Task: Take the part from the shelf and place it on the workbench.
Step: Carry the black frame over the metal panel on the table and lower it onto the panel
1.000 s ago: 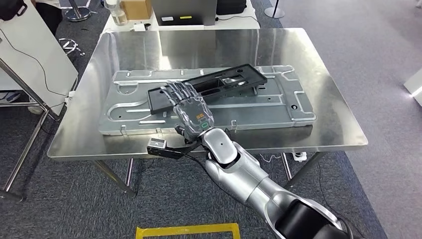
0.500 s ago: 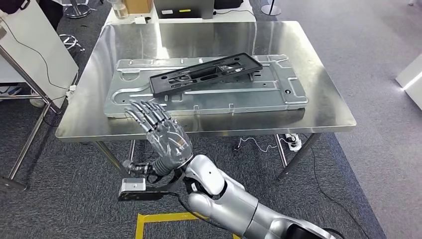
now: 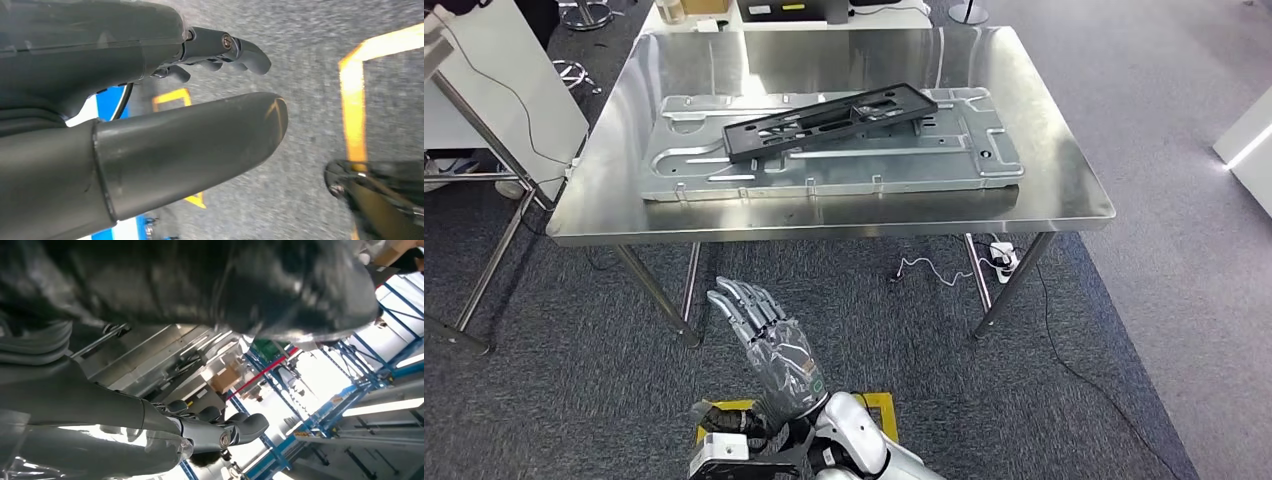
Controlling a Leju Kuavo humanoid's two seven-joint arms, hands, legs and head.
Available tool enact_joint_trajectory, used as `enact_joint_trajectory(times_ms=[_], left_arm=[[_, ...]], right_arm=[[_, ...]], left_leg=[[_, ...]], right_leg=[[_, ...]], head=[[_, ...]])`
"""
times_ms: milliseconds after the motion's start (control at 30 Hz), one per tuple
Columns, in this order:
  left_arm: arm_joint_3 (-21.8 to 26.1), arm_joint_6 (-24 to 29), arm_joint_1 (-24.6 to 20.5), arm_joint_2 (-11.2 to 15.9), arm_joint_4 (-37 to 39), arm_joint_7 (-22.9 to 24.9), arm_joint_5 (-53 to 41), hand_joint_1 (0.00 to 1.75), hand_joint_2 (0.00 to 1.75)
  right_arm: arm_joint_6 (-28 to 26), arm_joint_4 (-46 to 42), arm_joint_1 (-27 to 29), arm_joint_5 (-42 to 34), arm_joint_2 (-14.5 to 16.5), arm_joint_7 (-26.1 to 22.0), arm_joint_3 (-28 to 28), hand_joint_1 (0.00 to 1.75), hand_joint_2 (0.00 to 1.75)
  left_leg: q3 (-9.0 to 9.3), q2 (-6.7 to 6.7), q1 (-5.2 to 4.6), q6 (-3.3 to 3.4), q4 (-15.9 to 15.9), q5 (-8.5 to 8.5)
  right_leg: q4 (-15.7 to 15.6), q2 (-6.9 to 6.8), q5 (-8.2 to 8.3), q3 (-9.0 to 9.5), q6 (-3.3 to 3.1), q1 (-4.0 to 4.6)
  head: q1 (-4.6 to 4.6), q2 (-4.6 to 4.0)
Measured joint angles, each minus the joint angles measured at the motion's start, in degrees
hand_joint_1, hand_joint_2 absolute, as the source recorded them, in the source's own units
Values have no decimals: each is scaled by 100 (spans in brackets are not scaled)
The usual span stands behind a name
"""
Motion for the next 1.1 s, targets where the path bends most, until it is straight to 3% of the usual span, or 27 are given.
enact_joint_trajectory(times_ms=[67, 100, 133, 167, 233, 267, 300, 333, 400, 467, 500, 567, 600, 633, 733, 767, 800, 833, 900, 933, 1000, 1033, 1100], left_arm=[[26, 18, 9, -6, 1, -4, 37, 0, 0], [38, 27, 17, -11, 1, -9, 50, 0, 0], [51, 39, 29, -15, 2, -12, 62, 0, 0], [64, 50, 41, -17, 2, -15, 69, 0, 0], [91, 68, 55, -17, 2, -20, 73, 0, 0], [106, 74, 59, -16, 2, -24, 75, 0, 0], [123, 82, 62, -16, 2, -27, 79, 0, 0], [140, 90, 65, -16, 2, -30, 86, 0, 0], [166, 111, 64, -25, 2, -32, 109, 0, 0], [182, 130, 52, -51, 1, -25, 133, 0, 0], [193, 138, 46, -63, 1, -21, 146, 0, 0], [230, 162, 56, -68, 0, -20, 183, 0, 0], [257, 175, 64, -68, 0, -21, 207, 0, 0], [286, 188, 78, -67, 0, -21, 232, 0, 0], [355, 213, 106, -69, 1, -30, 292, 0, 0], [374, 217, 106, -70, 1, -39, 307, 0, 0], [397, 222, 101, -72, 1, -52, 326, 0, 0], [421, 229, 98, -73, 1, -66, 343, 0, 0], [462, 247, 94, -73, 0, -98, 365, 0, 0], [474, 256, 84, -72, 0, -115, 370, 0, 0], [487, 268, 50, -74, 0, -149, 368, 0, 0], [489, 269, 39, -76, 0, -162, 367, 0, 0], [496, 270, 50, -85, 1, -176, 364, 0, 0]], right_arm=[[-183, -21, 265, -319, -13, -234, -244, 0, 0], [-281, -22, 426, -549, -20, -385, -410, 0, 0], [-352, -7, 595, -851, -28, -550, -603, 0, 0], [-377, 48, 762, -1197, -33, -717, -804, 0, 0], [-323, 367, 1087, -2029, -19, -1127, -1301, 0, 0], [-290, 617, 1225, -2400, -5, -1368, -1580, 0, 0], [-262, 908, 1328, -2711, 8, -1623, -1872, 0, 0], [-233, 1208, 1383, -2943, 22, -1854, -2159, 0, 0], [-98, 1868, 1371, -3416, 59, -2315, -2796, 0, 0], [50, 2673, 1249, -4002, 89, -2738, -3622, 0, 0], [87, 3122, 1175, -4278, 89, -2881, -4082, 0, 0], [150, 3981, 1081, -4715, 73, -2897, -4957, 0, 0], [237, 4337, 1069, -4910, 51, -2790, -5338, 0, 0], [355, 4652, 1069, -5109, 32, -2619, -5703, 0, 0], [484, 5366, 1073, -5448, 30, -1881, -6605, 0, 0], [426, 5540, 1075, -5450, 47, -1659, -6820, 0, 0], [364, 5686, 1073, -5423, 63, -1468, -6993, 0, 0], [315, 5815, 1065, -5368, 82, -1281, -7131, 0, 0], [250, 6029, 1041, -5131, 110, -752, -7289, 0, 0], [240, 6116, 1034, -4958, 121, -406, -7320, 0, 0], [263, 6266, 1038, -4607, 128, 262, -7327, 0, 0], [281, 6326, 1039, -4489, 132, 477, -7325, 0, 0], [325, 6419, 1028, -4367, 137, 678, -7319, 0, 0]], left_leg=[[-35, 7, -13, 120, -61, 40], [-83, 23, -10, 182, -61, 97], [-149, 42, -1, 240, -70, 164], [-230, 60, 4, 284, -74, 236], [-412, 66, -6, 331, -64, 380], [-512, 64, -13, 338, -50, 453], [-617, 62, -23, 337, -29, 522], [-722, 63, -32, 332, -4, 581], [-881, 73, -51, 316, 40, 685], [-954, 76, -76, 284, 61, 781], [-965, 75, -78, 259, 57, 835], [-983, 67, -75, 194, 31, 931], [-1003, 58, -69, 161, 47, 901], [-1042, 48, -63, 130, 139, 748], [-1245, 37, -35, 58, 1011, -137], [-1286, 37, -30, 41, 1353, -298], [-1272, 37, -26, 28, 1587, -306], [-1179, 38, -22, 22, 1657, -170], [-719, 96, -18, 33, 1260, 169], [-373, 171, -28, 42, 817, 178], [141, 286, -59, 110, 30, -57], [239, 280, -79, 153, -175, -149], [205, 216, -82, 254, -228, -108]], right_leg=[[-11, -4, 74, 1, 72, -7], [31, 9, -7, -25, 106, -18], [158, 26, -205, -71, 137, -29], [384, 44, -505, -135, 164, -38], [1078, 57, -1107, -266, 203, -39], [1399, 59, -1215, -289, 211, -39], [1598, 61, -1168, -254, 207, -36], [1613, 64, -1009, -137, 190, -29], [1064, 68, -758, 399, 111, 0], [176, 58, -867, 1040, 20, 37], [-121, 54, -955, 1224, -11, 53], [-312, 38, -943, 1270, -53, 46], [-337, 22, -875, 1234, -84, 35], [-360, 9, -797, 1179, -124, 18], [-352, 4, -577, 903, -181, 4], [-326, 3, -511, 792, -173, 4], [-294, -2, -451, 676, -166, 4], [-255, -9, -399, 558, -156, 3], [-162, -33, -311, 343, -129, 3], [-107, -50, -278, 262, -109, 10], [-17, -120, -214, 182, -54, 26], [0, -166, -182, 170, -23, 24], [18, -216, -150, 161, 51, 4]], head=[[1, 0], [2, -1], [2, -1], [2, -1], [1, -1], [2, 0], [2, 0], [2, 0], [0, 0], [-1, 0], [-1, 0], [0, -1], [1, -1], [0, -1], [-2, -1], [-2, 0], [-1, 0], [-2, 0], [-2, -1], [-3, -1], [-1, -1], [0, 0], [1, 0]])
